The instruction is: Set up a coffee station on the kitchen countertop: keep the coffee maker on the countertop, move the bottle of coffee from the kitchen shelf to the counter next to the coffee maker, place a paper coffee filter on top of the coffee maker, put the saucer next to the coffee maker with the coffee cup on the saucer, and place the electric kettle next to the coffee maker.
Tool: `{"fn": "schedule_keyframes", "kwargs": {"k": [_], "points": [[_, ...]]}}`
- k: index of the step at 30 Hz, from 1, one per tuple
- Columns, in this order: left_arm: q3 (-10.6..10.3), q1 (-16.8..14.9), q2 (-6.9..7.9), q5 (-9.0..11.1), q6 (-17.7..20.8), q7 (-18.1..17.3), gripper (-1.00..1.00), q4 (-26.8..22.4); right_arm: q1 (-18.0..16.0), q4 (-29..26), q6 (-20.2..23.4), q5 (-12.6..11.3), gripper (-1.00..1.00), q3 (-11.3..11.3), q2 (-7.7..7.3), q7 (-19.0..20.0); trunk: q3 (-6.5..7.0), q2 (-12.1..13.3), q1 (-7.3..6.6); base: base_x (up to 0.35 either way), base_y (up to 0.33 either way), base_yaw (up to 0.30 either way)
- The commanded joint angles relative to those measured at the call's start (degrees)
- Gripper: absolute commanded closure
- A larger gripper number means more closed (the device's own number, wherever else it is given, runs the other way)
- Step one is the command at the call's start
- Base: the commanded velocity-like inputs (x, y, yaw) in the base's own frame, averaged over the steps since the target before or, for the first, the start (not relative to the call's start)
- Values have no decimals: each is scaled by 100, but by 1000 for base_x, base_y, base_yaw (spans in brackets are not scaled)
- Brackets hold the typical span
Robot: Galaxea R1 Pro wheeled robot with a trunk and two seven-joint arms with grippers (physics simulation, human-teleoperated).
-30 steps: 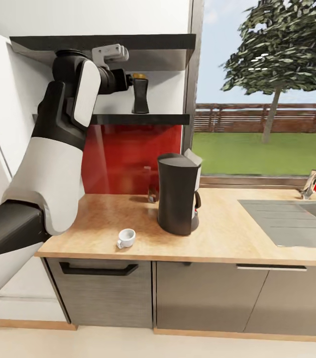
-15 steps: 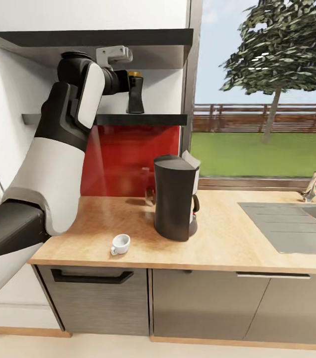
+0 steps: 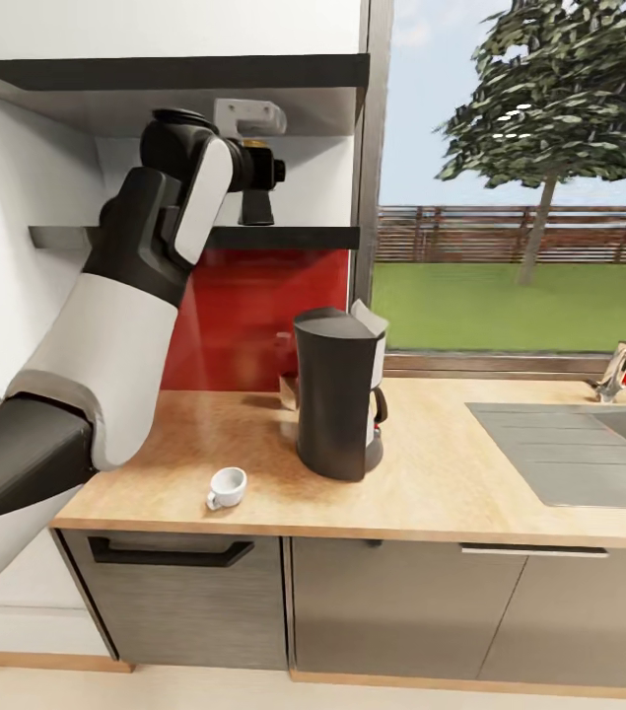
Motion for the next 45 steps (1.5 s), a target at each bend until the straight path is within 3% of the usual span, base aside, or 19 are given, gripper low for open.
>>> {"fn": "schedule_keyframes", "kwargs": {"k": [1, 11, 15, 17, 23, 45], "points": [[-60, -6, 0, 54, 16, 52, -100, 1, -6, 15, -27, -45, -100, 48, 3, 29, -9, -7, 1, 1, -3, 0], [-134, -6, 0, 47, 19, 67, -100, -20, -7, 15, -27, -41, -100, 48, 3, 28, -9, -7, 1, 108, -1, 0], [-126, -6, 0, 51, 19, 340, -100, -5, -6, 15, -27, -43, -100, 50, 3, 27, -9, -7, 1, 30, 0, 0], [-125, -6, 0, 70, 19, 658, -100, -6, -6, 15, -27, -42, -100, 51, 3, 27, -9, -7, 1, 14, 0, 0], [-120, -6, 0, 85, 20, 878, -100, -14, -7, 15, -27, -41, -100, 49, 3, 27, -9, -7, 1, 109, 0, 0], [-111, -6, 0, 96, 20, 919, -100, -30, -2, 15, -27, -37, -100, 70, 19, 27, -9, -7, 1, 93, 0, 0]]}}
